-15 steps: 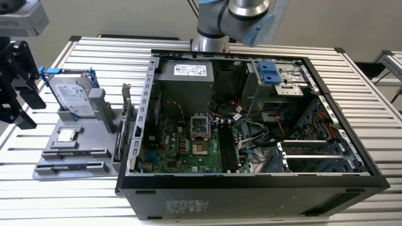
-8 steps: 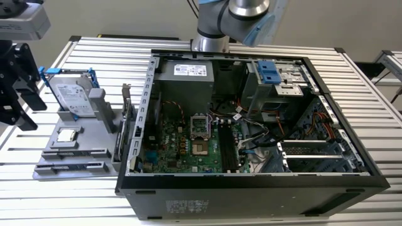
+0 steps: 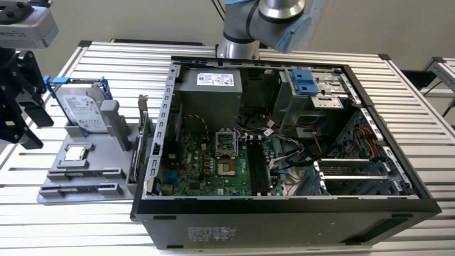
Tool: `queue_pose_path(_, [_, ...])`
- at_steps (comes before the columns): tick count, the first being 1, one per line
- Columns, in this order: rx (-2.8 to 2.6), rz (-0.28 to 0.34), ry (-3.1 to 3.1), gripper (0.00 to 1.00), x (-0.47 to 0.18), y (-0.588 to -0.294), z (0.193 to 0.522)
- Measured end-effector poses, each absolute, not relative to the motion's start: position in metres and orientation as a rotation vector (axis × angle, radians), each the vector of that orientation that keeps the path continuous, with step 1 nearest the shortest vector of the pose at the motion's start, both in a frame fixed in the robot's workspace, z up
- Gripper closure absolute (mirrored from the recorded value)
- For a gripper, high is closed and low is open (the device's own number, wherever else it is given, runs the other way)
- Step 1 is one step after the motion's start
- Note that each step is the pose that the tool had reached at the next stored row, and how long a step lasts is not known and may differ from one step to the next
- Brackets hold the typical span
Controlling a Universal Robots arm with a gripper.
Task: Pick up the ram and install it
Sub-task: 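Pick up the ram and move it above insertion slot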
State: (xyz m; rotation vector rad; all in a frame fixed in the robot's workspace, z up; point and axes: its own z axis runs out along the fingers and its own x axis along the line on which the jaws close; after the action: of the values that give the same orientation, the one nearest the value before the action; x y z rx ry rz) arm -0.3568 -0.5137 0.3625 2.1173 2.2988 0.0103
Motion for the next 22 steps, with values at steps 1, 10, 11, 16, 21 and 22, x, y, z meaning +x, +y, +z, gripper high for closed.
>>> queue_pose_path(1, [2.117,0.01,2.299,0.0,-0.357,-0.514,0.362])
queue_pose_path(10, [2.117,0.011,2.299,0.0,-0.357,-0.514,0.357])
queue_pose_path(11, [2.117,0.011,2.299,0.0,-0.357,-0.514,0.356])
queue_pose_path(16, [2.117,0.01,2.299,0.0,-0.357,-0.514,0.352])
queue_pose_path(21, [2.117,0.01,2.299,0.0,-0.357,-0.514,0.348])
queue_pose_path(22, [2.117,0.01,2.299,0.0,-0.357,-0.514,0.348])
